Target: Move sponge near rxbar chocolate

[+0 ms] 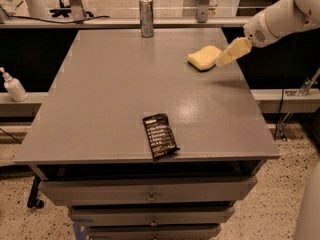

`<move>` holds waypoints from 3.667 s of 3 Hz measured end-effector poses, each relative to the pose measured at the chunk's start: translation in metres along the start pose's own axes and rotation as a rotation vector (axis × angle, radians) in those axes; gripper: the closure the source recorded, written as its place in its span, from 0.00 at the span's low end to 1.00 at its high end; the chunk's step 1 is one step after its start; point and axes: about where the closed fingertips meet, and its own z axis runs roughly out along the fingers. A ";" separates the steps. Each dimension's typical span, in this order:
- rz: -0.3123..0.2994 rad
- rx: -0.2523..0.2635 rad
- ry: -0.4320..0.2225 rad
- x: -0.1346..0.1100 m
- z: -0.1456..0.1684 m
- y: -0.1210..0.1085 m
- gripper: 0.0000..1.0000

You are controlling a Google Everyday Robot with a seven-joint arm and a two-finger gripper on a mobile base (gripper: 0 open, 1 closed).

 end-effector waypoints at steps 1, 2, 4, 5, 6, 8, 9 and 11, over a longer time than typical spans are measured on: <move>0.065 -0.038 -0.040 0.001 0.033 -0.005 0.00; 0.115 -0.066 -0.047 0.008 0.053 -0.005 0.16; 0.131 -0.089 -0.069 -0.001 0.056 -0.004 0.63; 0.097 -0.105 -0.092 -0.016 0.040 0.004 0.86; 0.041 -0.149 -0.112 -0.030 0.015 0.028 1.00; -0.040 -0.325 -0.062 -0.009 -0.052 0.136 1.00; -0.076 -0.361 0.017 0.020 -0.072 0.186 1.00; -0.129 -0.358 0.164 0.072 -0.088 0.239 1.00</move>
Offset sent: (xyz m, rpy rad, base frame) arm 0.0423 0.0146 -0.0582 0.1745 0.0994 -0.0532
